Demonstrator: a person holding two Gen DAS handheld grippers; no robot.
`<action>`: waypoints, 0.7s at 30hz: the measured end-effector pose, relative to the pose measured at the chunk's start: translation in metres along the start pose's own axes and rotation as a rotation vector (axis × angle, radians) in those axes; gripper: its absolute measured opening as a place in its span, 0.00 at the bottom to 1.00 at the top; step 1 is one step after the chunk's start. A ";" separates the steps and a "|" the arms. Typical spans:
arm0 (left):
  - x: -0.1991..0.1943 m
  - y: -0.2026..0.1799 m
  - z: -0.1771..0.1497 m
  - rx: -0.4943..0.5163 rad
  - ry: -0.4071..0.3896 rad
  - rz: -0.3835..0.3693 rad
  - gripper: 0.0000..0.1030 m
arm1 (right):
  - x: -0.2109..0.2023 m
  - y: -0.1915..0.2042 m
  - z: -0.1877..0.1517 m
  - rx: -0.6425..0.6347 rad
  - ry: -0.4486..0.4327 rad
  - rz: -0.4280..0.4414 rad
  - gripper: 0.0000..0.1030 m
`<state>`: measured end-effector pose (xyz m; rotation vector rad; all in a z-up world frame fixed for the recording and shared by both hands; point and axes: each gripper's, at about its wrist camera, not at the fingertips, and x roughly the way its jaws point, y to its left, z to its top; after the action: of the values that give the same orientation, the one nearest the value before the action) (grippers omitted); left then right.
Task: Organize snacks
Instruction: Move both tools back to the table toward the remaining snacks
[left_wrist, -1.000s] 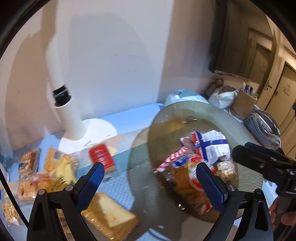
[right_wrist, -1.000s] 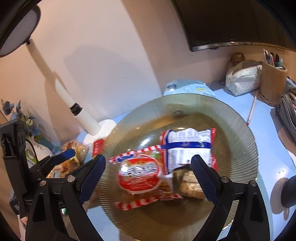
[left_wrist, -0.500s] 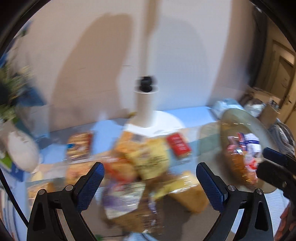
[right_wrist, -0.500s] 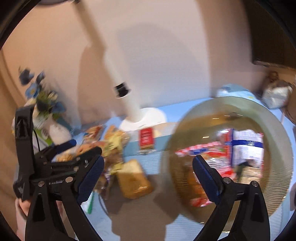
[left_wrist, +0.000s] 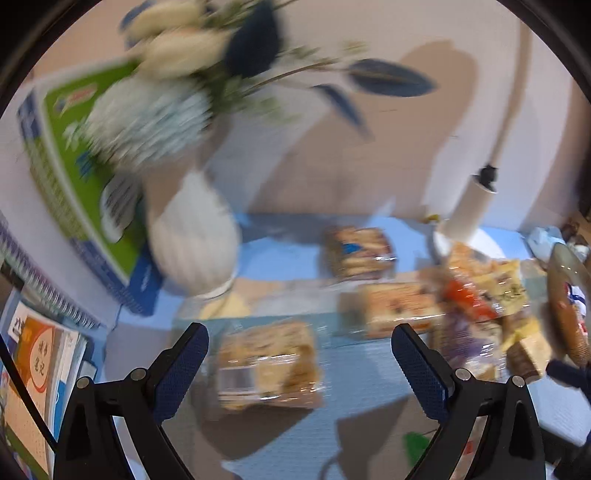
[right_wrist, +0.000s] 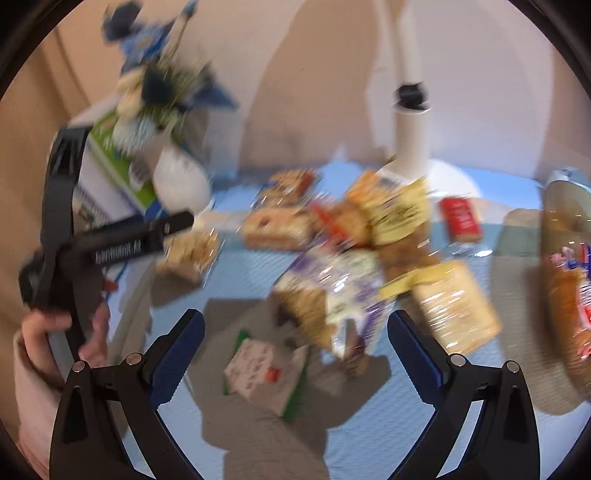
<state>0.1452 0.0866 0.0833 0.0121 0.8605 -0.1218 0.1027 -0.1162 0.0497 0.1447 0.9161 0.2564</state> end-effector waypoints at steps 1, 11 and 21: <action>0.004 0.006 -0.002 -0.004 0.004 0.010 0.96 | 0.005 0.005 -0.004 -0.008 0.013 0.000 0.97; 0.054 0.038 -0.027 -0.079 0.074 -0.008 0.96 | 0.048 0.025 -0.048 -0.002 0.106 -0.042 0.98; 0.069 0.039 -0.042 -0.086 0.036 -0.079 1.00 | 0.067 0.042 -0.058 -0.157 0.033 -0.182 1.00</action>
<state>0.1627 0.1206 0.0022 -0.1008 0.9017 -0.1591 0.0886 -0.0565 -0.0267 -0.0876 0.9319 0.1607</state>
